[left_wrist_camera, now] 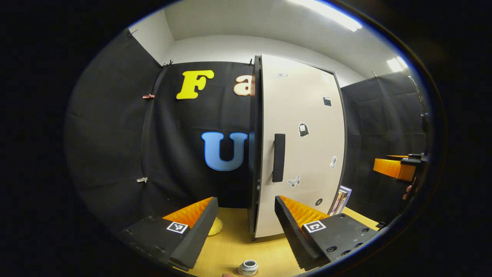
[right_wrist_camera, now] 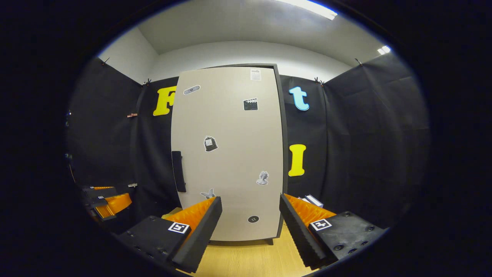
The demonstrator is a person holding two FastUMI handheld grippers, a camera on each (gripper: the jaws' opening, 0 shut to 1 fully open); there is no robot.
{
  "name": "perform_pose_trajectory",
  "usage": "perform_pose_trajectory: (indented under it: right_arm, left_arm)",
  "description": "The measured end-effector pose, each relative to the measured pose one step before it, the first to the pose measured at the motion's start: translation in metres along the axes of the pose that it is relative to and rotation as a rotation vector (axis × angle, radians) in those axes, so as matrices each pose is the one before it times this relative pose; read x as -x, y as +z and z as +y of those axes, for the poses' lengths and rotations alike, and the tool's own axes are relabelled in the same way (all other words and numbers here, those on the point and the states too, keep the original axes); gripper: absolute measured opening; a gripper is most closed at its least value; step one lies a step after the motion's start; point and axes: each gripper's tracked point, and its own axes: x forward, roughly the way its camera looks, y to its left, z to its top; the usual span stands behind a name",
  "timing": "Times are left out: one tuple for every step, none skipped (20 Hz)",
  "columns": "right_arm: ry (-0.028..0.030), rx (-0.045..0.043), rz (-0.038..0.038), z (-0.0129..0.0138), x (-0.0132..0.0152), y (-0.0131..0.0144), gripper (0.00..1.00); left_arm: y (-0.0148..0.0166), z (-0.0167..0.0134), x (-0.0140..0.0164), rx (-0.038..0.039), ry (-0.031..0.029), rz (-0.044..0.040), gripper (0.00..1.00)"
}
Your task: Open the cabinet door with the right hand, grasp the bottle in the cabinet with the left hand and place it on the coaster, then close the cabinet door with the right hand.
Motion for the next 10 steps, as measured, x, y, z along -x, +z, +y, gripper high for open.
perform_pose_trajectory:
  right_arm:
    - [-0.00093, 0.00087, -0.00171, -0.00002, -0.00033, 0.0004, 0.98]
    - [0.00047, 0.0002, -0.00072, -0.0001, 0.00038, 0.0005, 0.98]
    - [-0.0003, -0.00097, 0.00052, -0.00011, 0.00029, -0.00043, 0.98]
    - [0.00091, -0.00146, 0.00081, -0.00031, 0.00031, -0.00057, 0.98]
    - [0.00068, -0.00126, 0.00042, -0.00012, 0.00015, -0.00019, 0.98]
    - [0.00031, -0.00016, 0.00007, -0.00067, 0.00001, 0.00006, 0.98]
    - [0.00194, 0.00005, -0.00123, -0.0005, -0.0005, 0.00012, 0.98]
    - [0.00071, 0.00019, -0.0002, -0.00081, 0.00004, 0.0002, 0.98]
    - [0.0003, 0.00117, -0.00241, -0.00092, -0.00078, 0.00022, 0.98]
    - [-0.00159, 0.00053, -0.00316, -0.00132, -0.00028, 0.0008, 0.98]
  left_arm:
    - [-0.00026, -0.00127, -0.00057, 0.00395, -0.00486, 0.00018, 0.93]
    - [0.00126, -0.00007, 0.00145, 0.00026, -0.00172, -0.0015, 0.93]
    - [-0.00035, -0.00155, -0.00078, -0.00221, -0.00367, 0.00104, 0.93]
    - [0.00061, 0.0001, -0.00016, -0.0037, 0.00239, -0.00023, 0.93]
    - [0.00033, 0.00007, 0.00083, -0.00265, 0.00203, -0.00102, 0.93]
    - [0.00099, -0.0002, -0.00043, -0.00269, 0.00574, -0.00279, 0.92]
    - [0.00184, 0.00006, -0.00003, -0.00224, 0.00747, -0.00562, 0.93]
    - [0.00188, 0.00088, 0.00034, 0.00103, 0.0073, -0.00522, 0.93]
    - [-0.00081, -0.00105, -0.00012, 0.00196, 0.00235, -0.00177, 0.93]
    - [0.00093, 0.00023, -0.00026, -0.001, 0.00636, -0.00189, 0.93]
